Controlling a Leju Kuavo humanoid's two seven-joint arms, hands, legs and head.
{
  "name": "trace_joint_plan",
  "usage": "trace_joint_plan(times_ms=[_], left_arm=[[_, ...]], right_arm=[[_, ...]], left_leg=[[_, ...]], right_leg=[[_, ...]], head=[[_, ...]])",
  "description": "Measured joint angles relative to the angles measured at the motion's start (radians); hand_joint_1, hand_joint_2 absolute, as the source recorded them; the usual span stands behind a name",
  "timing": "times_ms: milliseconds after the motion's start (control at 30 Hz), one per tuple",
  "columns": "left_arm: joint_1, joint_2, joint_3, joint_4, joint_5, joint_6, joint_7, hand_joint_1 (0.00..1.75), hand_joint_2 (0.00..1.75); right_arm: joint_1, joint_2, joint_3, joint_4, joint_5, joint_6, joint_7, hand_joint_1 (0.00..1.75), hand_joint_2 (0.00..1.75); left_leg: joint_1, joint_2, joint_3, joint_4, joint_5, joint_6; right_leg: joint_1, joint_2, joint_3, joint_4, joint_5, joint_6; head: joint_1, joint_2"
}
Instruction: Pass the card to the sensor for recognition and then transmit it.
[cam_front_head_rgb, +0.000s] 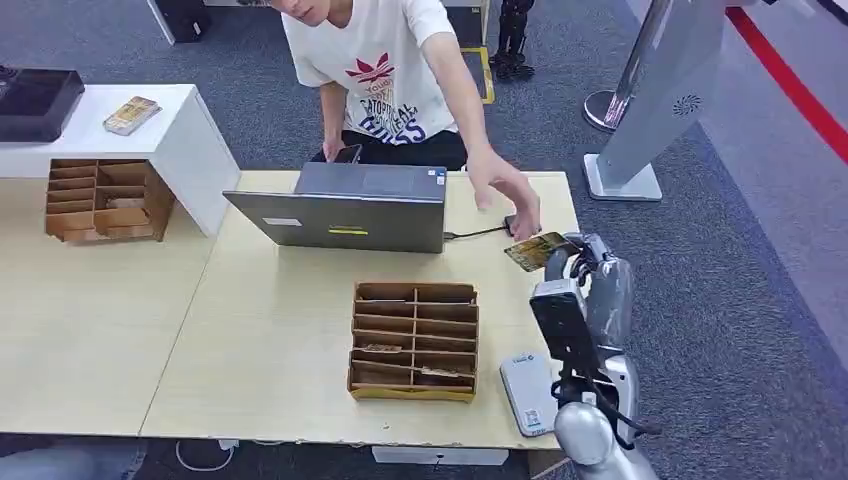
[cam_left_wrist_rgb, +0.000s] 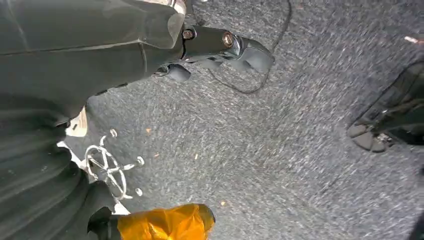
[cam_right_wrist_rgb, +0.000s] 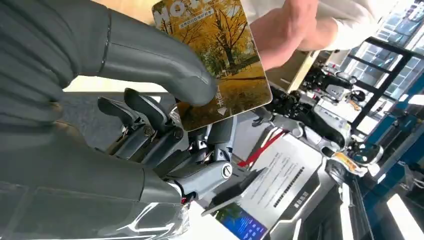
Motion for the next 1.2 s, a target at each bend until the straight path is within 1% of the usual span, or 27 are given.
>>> trace_joint_plan(times_ms=[200,333,633,667,700,733,767,933,1200], left_arm=[[-0.006,-0.008,0.013,0.000,0.016,0.000,0.001,0.00,1.75],[-0.007,-0.013,0.025,0.000,0.028,0.000,0.003,0.00,1.75],[-0.008,-0.016,0.031,0.000,0.032,0.000,0.009,0.00,1.75],[-0.008,-0.017,0.032,0.000,0.036,0.000,0.009,0.00,1.75],[-0.008,-0.017,0.035,0.000,0.042,0.000,0.010,0.00,1.75],[-0.008,-0.018,0.038,0.000,0.047,0.000,0.011,0.00,1.75],[-0.008,-0.018,0.041,0.000,0.051,0.000,0.011,0.00,1.75],[-0.008,-0.025,0.055,0.000,0.060,0.000,0.012,0.00,1.75],[-0.007,-0.029,0.056,0.000,0.061,0.000,0.012,0.00,1.75]], right_arm=[[-0.035,0.029,0.007,0.058,0.022,-0.006,0.000,1.75,1.75],[-0.056,0.043,0.015,0.080,0.042,-0.006,0.017,1.75,1.75],[-0.061,0.055,0.021,0.119,0.049,-0.006,0.018,1.75,1.75],[-0.062,0.056,0.021,0.122,0.049,-0.006,0.018,1.43,1.75],[-0.062,0.057,0.021,0.125,0.050,-0.006,0.019,0.72,1.75],[-0.062,0.057,0.021,0.127,0.055,-0.006,0.023,0.14,1.75],[-0.063,0.058,0.021,0.129,0.058,-0.006,0.024,0.02,1.75],[-0.063,0.059,0.021,0.141,0.065,-0.005,0.031,0.00,1.75],[-0.062,0.059,0.021,0.149,0.068,-0.003,0.039,0.00,1.75]], left_leg=[[0.000,-0.001,0.000,0.000,0.000,0.000],[0.000,-0.001,-0.001,0.000,0.000,0.000],[0.000,-0.001,-0.001,0.000,0.000,0.000],[0.000,-0.001,-0.001,0.000,0.000,0.000],[0.000,-0.001,-0.001,0.000,0.000,0.000],[0.000,-0.001,-0.001,0.000,0.000,0.000],[0.000,-0.001,-0.001,0.000,0.000,0.000],[0.000,-0.001,-0.001,0.000,0.000,0.000],[0.000,-0.001,-0.001,0.000,0.000,0.000]], right_leg=[[0.000,0.000,0.000,0.000,0.000,0.000],[0.000,0.000,-0.001,0.000,0.000,0.000],[0.000,0.000,-0.001,0.000,0.000,0.000],[0.000,0.000,-0.001,0.000,0.000,0.000],[0.000,0.000,-0.001,0.000,0.000,0.000],[0.000,0.000,-0.001,0.000,0.000,0.000],[0.000,0.000,-0.001,0.000,0.000,0.000],[0.000,0.000,-0.001,0.000,0.000,0.000],[0.000,0.000,-0.001,0.000,0.000,0.000]], head=[[0.000,0.000],[0.000,0.000],[0.000,0.000],[0.000,0.000],[0.000,0.000],[0.000,0.000],[0.000,0.000],[0.000,0.000],[0.000,0.000]])
